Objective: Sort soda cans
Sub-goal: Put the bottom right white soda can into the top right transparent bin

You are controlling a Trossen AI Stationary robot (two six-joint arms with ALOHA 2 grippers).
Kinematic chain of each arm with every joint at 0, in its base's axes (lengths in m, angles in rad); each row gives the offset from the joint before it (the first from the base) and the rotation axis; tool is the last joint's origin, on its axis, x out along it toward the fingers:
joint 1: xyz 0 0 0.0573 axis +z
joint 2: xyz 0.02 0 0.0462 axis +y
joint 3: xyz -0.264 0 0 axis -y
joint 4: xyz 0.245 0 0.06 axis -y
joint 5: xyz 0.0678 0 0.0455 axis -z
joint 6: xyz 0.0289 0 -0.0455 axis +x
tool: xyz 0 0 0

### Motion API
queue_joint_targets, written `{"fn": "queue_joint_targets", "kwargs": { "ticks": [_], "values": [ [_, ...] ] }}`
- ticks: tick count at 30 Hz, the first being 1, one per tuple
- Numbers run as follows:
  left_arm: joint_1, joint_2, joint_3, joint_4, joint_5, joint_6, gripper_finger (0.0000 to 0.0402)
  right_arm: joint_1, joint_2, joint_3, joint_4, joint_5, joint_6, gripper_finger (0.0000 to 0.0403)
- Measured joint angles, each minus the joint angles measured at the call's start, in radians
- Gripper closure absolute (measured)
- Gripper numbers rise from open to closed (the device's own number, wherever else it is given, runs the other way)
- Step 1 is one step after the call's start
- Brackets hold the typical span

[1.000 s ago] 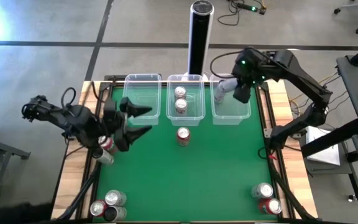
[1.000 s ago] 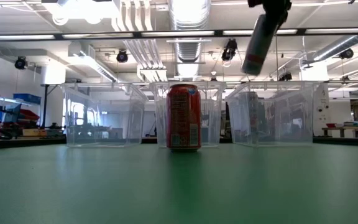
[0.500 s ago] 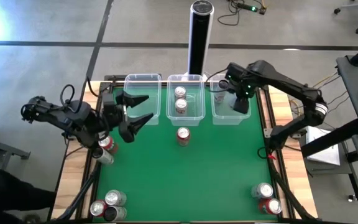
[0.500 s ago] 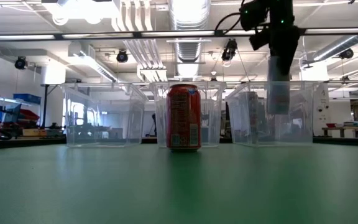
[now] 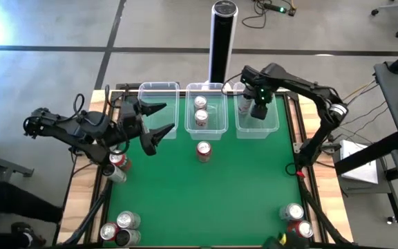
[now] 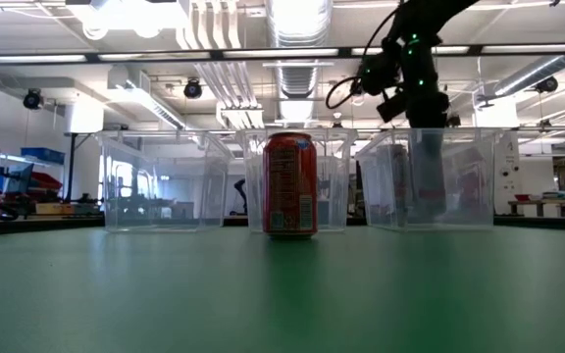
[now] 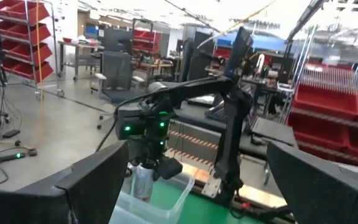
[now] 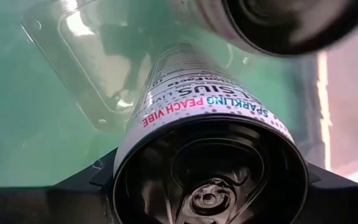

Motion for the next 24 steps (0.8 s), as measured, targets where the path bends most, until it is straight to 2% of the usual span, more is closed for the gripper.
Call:
{"fn": "queue_joint_targets", "kwargs": {
  "ticks": [6, 17, 20, 24],
  "values": [
    [0.000, 0.001, 0.000, -0.074, 0.000, -0.041, 0.0035, -0.034, 0.042, 0.000, 0.079, -0.002, -0.010, 0.0155],
    [0.000, 0.002, 0.000, -0.128, 0.005, -0.027, 0.0035, -0.051, 0.061, 0.000, 0.089, -0.002, -0.004, 0.0103],
    [0.006, -0.011, 0.007, -0.239, 0.055, -0.081, 0.0035, -0.052, 0.040, 0.000, 0.083, -0.001, -0.006, 0.0086],
    [0.017, -0.021, 0.070, -0.491, 0.135, -0.210, 0.0035, -0.050, -0.003, 0.015, 0.038, 0.001, 0.005, 0.0062]
  ]
}}
